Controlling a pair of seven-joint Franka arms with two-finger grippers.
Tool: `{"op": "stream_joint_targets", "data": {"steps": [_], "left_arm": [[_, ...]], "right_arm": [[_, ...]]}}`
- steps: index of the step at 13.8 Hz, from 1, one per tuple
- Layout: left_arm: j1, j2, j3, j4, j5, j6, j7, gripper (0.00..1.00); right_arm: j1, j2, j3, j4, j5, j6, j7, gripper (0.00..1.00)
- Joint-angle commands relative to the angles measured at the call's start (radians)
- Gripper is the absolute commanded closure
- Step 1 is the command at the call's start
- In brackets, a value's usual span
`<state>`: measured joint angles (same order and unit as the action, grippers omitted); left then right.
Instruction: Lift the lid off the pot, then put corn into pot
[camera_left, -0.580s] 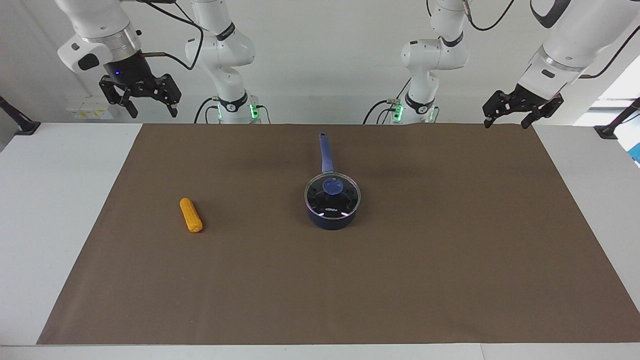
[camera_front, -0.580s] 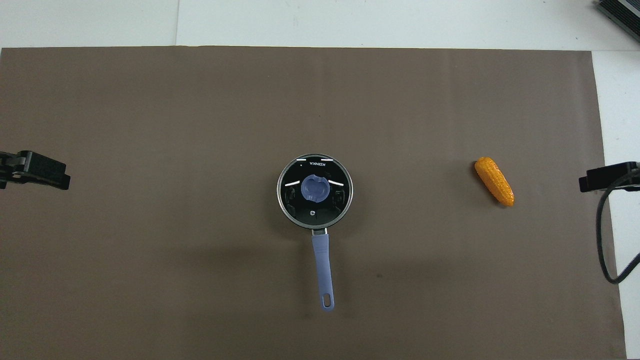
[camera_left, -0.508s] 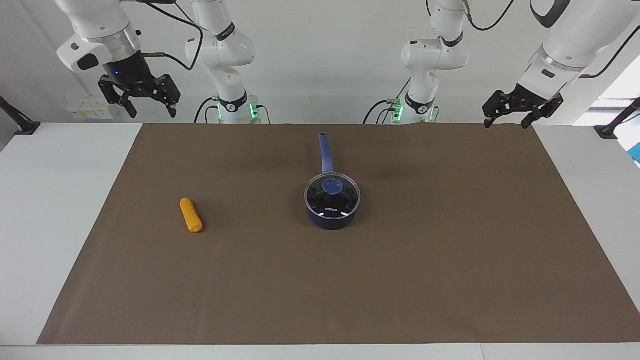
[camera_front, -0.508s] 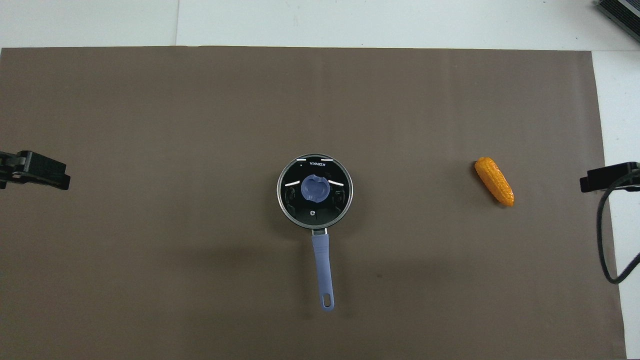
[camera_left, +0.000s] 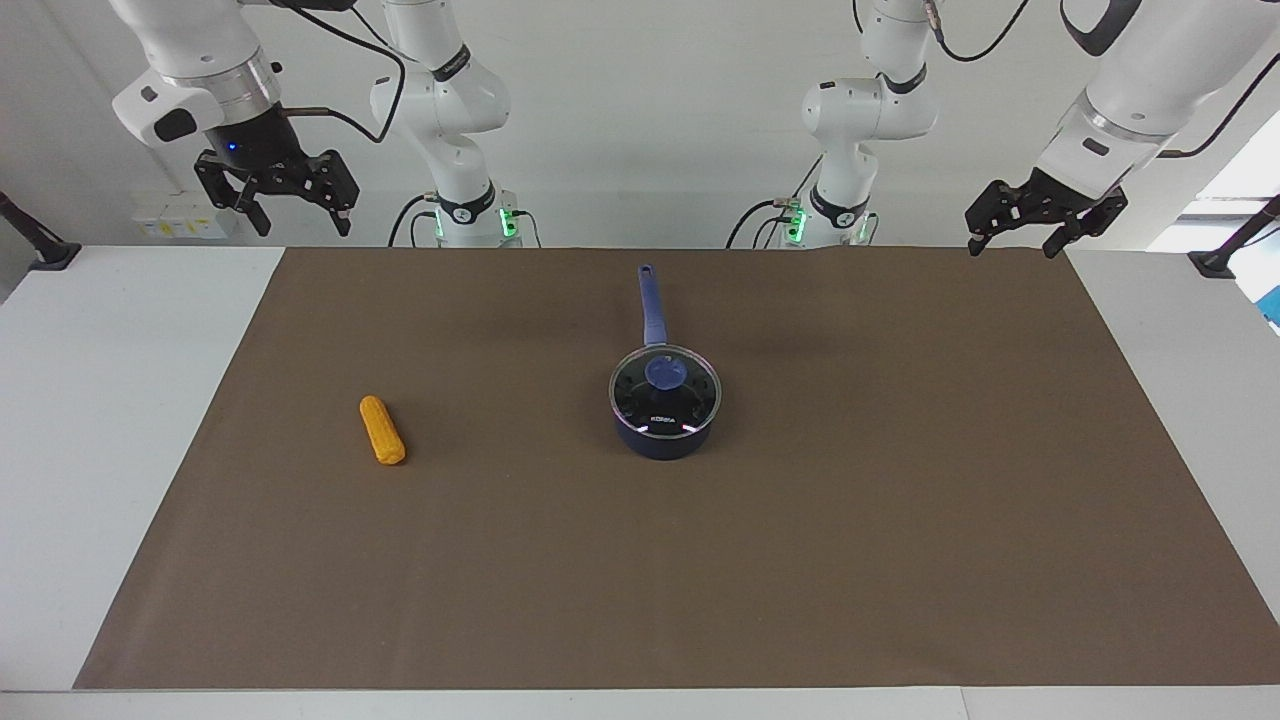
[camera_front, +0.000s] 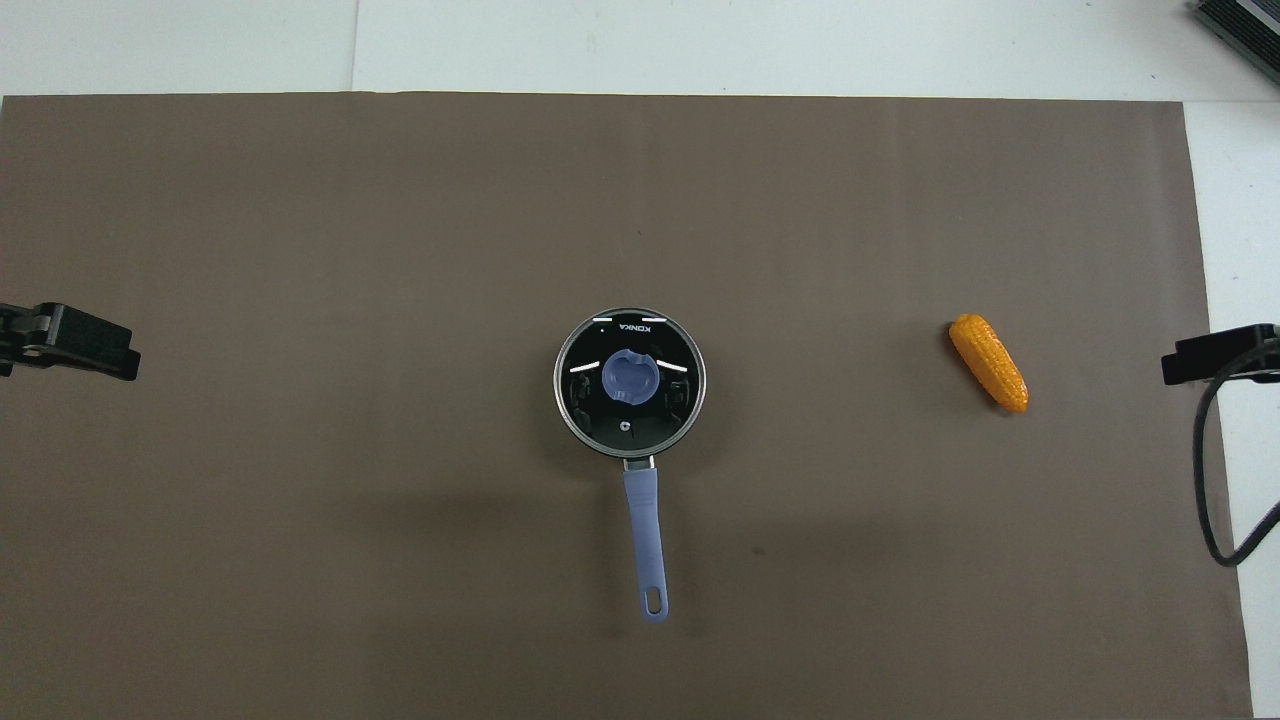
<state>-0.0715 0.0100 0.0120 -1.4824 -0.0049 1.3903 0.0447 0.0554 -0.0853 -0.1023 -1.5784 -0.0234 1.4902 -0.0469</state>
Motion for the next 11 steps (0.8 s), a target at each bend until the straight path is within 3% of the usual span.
{"op": "stream_joint_targets", "data": {"steps": [1, 11], "left_arm": [[0.004, -0.008, 0.006, 0.001, 0.003, -0.014, 0.023, 0.00], [-0.011, -0.025, 0.006, -0.038, -0.041, 0.010, 0.009, 0.00]], "right_arm": [[-0.002, -0.030, 0.007, -0.035, -0.016, 0.016, 0.013, 0.00], [-0.012, -0.036, 0.006, -0.038, -0.013, 0.004, 0.010, 0.00]]}}
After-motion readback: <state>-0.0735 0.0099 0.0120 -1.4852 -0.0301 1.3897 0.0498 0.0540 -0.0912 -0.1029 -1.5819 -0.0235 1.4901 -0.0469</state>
